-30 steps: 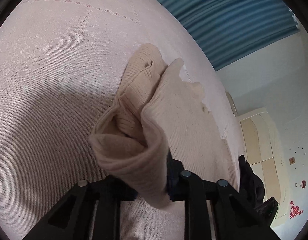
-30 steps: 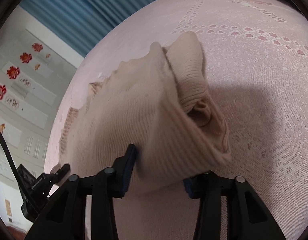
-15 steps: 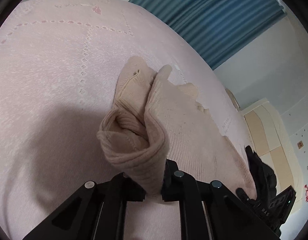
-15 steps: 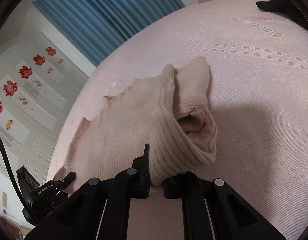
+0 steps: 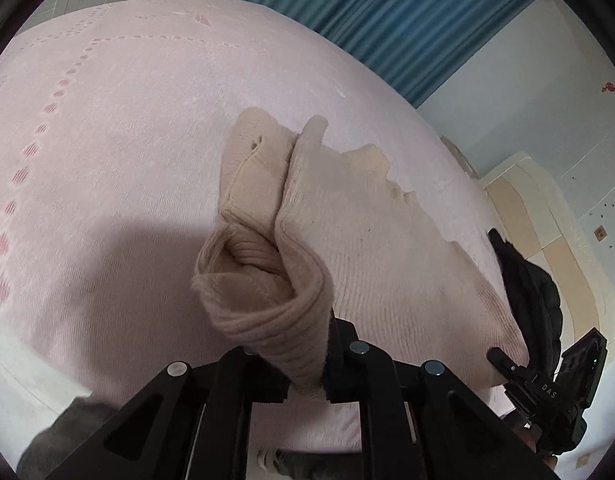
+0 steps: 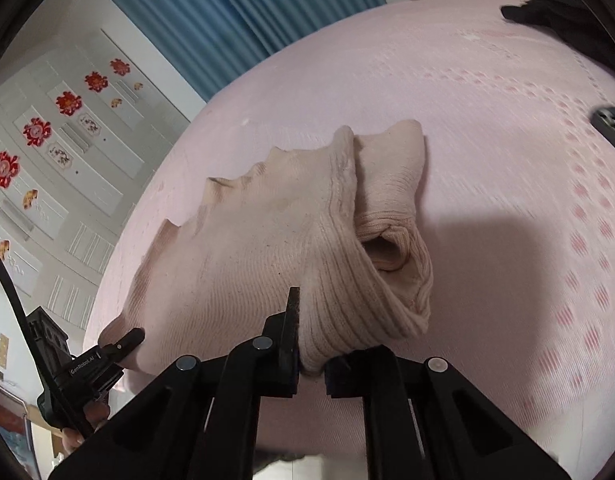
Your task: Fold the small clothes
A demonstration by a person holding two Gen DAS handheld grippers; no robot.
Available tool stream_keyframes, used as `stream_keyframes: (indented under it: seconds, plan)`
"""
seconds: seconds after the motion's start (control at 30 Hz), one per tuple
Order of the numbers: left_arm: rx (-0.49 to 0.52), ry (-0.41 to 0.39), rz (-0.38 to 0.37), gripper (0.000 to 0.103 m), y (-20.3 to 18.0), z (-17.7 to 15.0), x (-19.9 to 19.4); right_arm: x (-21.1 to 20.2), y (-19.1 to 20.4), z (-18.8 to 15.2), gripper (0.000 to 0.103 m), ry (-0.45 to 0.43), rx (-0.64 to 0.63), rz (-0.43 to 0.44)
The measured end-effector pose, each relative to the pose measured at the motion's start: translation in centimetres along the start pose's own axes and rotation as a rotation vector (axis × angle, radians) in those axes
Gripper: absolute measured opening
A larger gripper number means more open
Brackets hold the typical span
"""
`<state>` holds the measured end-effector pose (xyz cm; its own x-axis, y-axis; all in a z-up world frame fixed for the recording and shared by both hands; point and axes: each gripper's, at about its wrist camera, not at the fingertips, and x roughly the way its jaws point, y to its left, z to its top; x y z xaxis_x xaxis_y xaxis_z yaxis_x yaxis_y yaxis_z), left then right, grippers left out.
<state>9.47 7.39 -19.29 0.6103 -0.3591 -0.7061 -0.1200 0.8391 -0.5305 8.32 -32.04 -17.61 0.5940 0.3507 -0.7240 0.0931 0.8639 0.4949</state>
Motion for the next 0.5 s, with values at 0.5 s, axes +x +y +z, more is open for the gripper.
stream_keyframes:
  seconds: [0.5]
  plan:
    - [0.1,-0.114,0.072,0.032,-3.2,9.3,1.4,1.0,3.5,7.4,0.041,-0.159,-0.18,-0.213]
